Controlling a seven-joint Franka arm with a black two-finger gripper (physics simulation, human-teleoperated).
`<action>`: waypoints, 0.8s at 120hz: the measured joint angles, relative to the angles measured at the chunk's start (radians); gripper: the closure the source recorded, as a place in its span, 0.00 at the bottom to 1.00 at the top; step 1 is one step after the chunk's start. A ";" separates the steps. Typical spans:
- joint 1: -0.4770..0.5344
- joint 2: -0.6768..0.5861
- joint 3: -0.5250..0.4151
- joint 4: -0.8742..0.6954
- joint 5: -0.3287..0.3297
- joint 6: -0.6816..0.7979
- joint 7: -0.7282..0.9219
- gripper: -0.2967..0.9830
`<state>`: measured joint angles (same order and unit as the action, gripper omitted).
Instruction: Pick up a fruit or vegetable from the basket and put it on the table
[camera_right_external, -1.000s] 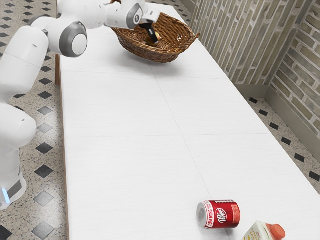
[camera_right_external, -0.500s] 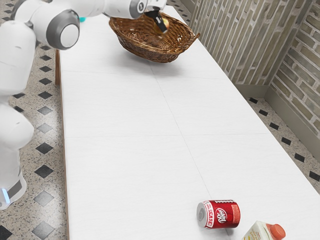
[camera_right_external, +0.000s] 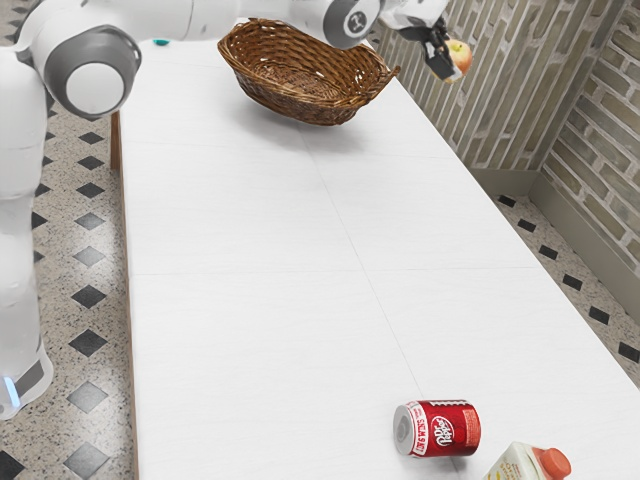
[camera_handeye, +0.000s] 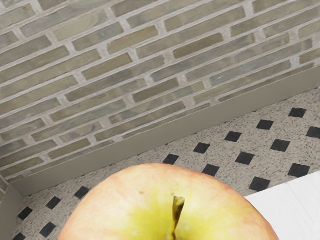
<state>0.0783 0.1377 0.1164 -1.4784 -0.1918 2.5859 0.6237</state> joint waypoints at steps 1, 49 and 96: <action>-0.005 -0.002 0.000 -0.003 0.000 0.000 -0.003 0.47; -0.074 -0.396 -0.079 -0.560 -0.002 -0.081 -0.182 0.34; 0.003 -0.234 -0.181 0.002 0.034 -0.595 -0.883 0.24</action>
<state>0.0812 -0.0966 -0.0650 -1.4761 -0.1575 1.9914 -0.2592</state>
